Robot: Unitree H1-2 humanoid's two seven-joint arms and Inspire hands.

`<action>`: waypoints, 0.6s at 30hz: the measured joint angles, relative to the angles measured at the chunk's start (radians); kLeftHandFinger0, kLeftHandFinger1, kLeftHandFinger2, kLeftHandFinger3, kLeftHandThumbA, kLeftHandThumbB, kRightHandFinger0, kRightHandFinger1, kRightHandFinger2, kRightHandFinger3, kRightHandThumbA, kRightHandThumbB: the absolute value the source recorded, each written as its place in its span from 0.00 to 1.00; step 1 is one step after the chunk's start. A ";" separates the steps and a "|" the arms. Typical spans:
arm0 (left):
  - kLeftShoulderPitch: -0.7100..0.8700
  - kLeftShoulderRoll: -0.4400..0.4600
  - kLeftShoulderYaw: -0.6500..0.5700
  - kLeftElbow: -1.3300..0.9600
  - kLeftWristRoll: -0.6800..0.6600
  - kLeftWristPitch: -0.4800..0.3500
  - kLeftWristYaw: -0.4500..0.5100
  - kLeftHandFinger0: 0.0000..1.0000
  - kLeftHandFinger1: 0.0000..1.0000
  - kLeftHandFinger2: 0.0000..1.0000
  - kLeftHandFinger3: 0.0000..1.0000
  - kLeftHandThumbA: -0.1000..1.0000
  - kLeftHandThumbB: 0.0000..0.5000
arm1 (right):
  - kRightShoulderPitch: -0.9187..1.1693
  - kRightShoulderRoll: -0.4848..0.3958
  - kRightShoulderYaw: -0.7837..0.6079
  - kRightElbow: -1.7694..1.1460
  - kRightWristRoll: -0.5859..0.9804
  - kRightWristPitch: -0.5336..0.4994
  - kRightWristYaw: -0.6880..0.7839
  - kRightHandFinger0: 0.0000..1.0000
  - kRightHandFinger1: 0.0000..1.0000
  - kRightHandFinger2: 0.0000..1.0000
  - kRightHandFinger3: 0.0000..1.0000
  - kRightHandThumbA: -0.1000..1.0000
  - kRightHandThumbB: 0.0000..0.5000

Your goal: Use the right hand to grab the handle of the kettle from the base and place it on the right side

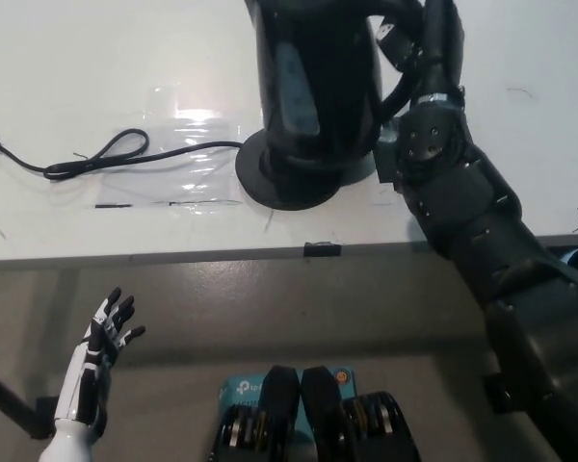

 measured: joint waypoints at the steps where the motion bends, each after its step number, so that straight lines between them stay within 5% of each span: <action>1: -0.001 0.000 0.000 0.000 0.000 0.000 0.000 0.90 1.00 1.00 1.00 1.00 1.00 | -0.001 -0.002 0.000 -0.008 -0.001 0.000 -0.004 0.00 0.02 0.55 0.67 0.00 0.26; 5: -0.002 0.000 0.001 0.000 0.000 0.000 0.000 0.91 1.00 1.00 1.00 1.00 1.00 | -0.003 -0.030 -0.008 -0.084 -0.003 0.000 -0.015 0.00 0.10 0.62 0.68 0.00 0.26; 9: -0.002 0.001 0.001 0.001 0.000 0.000 0.000 0.88 1.00 1.00 1.00 1.00 1.00 | -0.005 -0.079 -0.014 -0.112 -0.008 0.000 -0.024 0.00 0.07 0.60 0.69 0.00 0.25; 12: -0.002 0.001 0.003 0.001 0.000 0.000 0.000 0.88 1.00 1.00 1.00 1.00 1.00 | -0.004 -0.116 -0.018 -0.113 -0.008 0.000 -0.024 0.00 0.02 0.50 0.60 0.00 0.26; 16: -0.003 0.001 0.003 0.002 -0.002 0.000 0.000 0.85 1.00 1.00 1.00 1.00 1.00 | 0.002 -0.173 -0.028 -0.113 -0.006 0.000 -0.024 0.00 0.08 0.58 0.62 0.00 0.24; 18: -0.003 0.001 0.003 0.002 -0.002 0.000 0.000 0.86 1.00 1.00 1.00 1.00 1.00 | 0.011 -0.197 -0.033 -0.112 -0.005 -0.003 -0.024 0.00 0.02 0.46 0.59 0.00 0.26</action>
